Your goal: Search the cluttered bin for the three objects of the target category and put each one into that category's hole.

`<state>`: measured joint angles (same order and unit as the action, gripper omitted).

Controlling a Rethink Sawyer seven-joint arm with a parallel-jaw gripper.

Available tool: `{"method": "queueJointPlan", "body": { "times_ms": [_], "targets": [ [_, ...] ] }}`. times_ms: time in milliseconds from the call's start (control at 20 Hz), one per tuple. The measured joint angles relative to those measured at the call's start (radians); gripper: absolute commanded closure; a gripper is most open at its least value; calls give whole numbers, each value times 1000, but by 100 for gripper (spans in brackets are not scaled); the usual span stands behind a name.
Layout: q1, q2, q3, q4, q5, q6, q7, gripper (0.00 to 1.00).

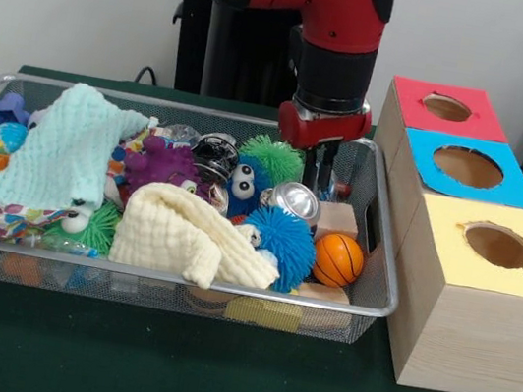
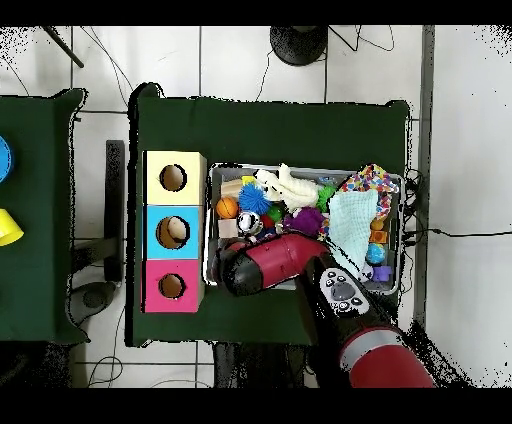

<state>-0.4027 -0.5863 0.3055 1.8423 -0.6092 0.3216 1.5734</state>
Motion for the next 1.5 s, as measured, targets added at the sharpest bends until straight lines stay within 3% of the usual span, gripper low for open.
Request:
{"method": "queueJointPlan", "body": {
  "times_ms": [900, 1500],
  "targets": [
    [0, -168, -4, 42, 93, 83, 0, 100],
    [30, -303, -4, 83, 222, 178, 0, 100]
  ]
}}
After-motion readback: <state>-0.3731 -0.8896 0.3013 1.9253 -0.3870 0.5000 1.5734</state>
